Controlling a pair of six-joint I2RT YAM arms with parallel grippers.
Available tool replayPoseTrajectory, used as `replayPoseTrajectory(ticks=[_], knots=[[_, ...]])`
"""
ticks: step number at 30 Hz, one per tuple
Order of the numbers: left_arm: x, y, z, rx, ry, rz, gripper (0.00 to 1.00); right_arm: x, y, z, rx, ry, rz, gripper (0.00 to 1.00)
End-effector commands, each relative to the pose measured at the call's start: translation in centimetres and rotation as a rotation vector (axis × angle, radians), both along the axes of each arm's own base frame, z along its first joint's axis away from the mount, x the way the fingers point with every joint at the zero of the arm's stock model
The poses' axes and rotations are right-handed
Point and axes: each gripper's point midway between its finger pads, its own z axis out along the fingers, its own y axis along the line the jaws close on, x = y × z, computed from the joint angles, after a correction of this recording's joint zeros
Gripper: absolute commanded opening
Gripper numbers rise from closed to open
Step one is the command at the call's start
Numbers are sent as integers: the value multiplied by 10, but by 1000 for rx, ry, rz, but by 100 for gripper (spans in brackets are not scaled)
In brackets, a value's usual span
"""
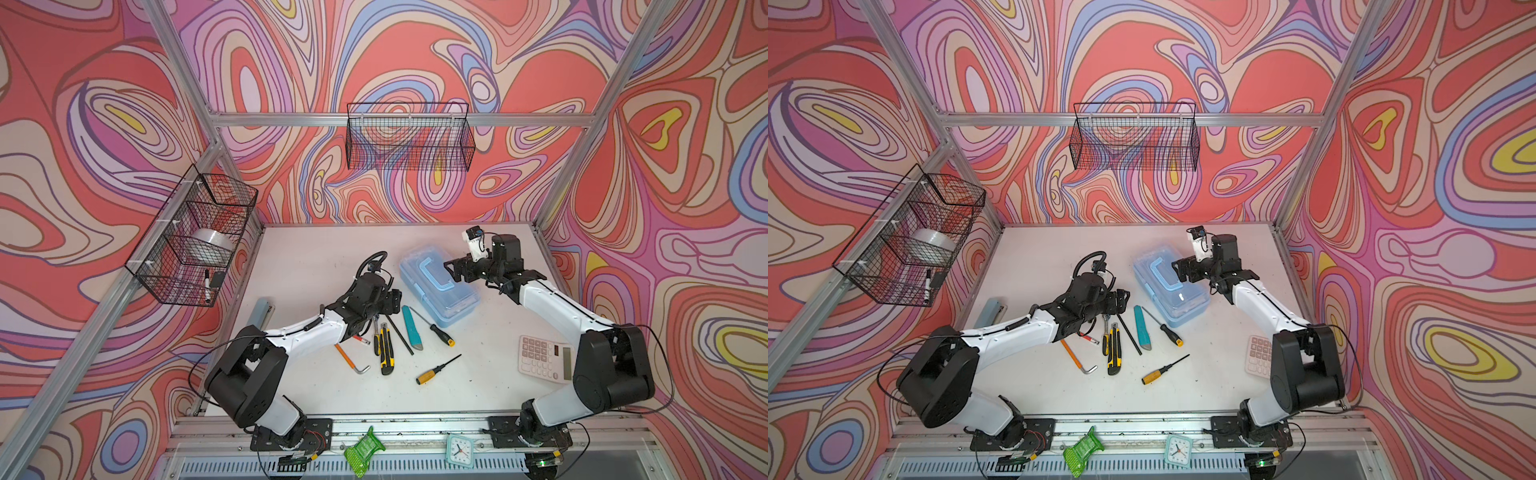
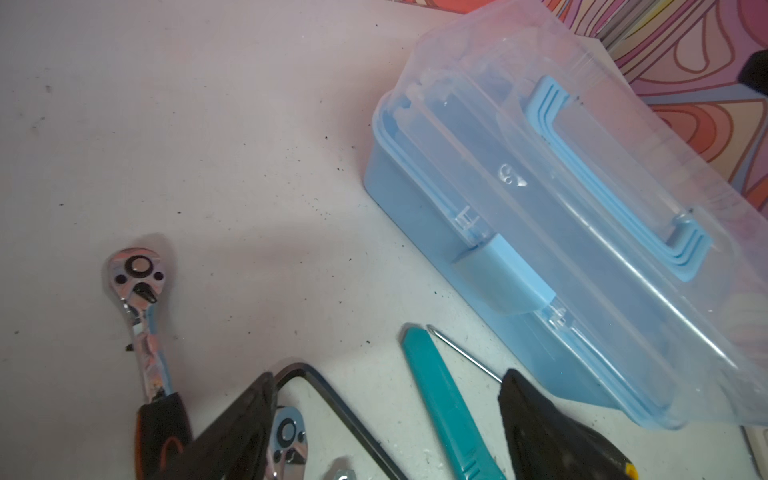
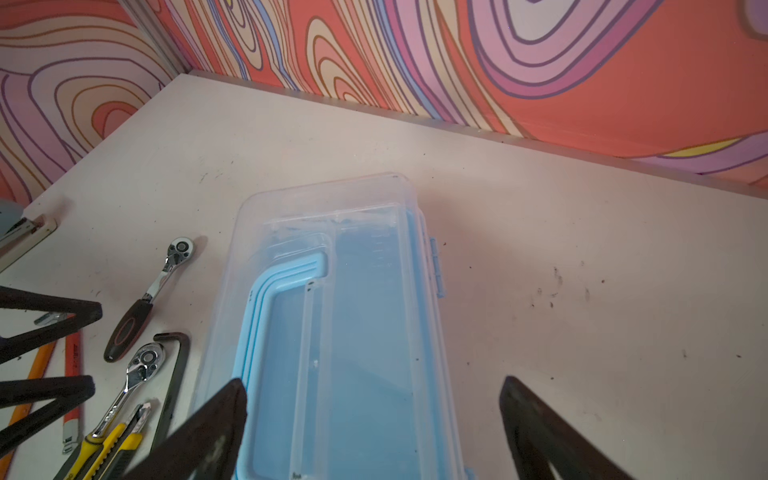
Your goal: Pack the tool kit
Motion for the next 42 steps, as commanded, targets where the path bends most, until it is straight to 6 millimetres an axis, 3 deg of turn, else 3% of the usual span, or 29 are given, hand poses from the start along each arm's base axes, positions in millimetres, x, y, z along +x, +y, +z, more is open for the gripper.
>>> replayPoseTrajectory(ticks=[1, 11, 25, 32, 42], knots=[[5, -25, 15, -94, -2, -39, 84, 1, 2, -13, -64, 40, 21, 98], [9, -54, 6, -133, 56, -106, 78, 12, 1, -26, -117, 70, 22, 98], [16, -70, -2, -160, 99, -131, 63, 12, 14, -47, -104, 135, 103, 94], [22, -73, -9, -171, 131, -100, 53, 9, 6, -62, -133, 182, 65, 89], [36, -90, -11, -205, 160, -109, 53, 6, -3, -81, -93, 266, -55, 78]])
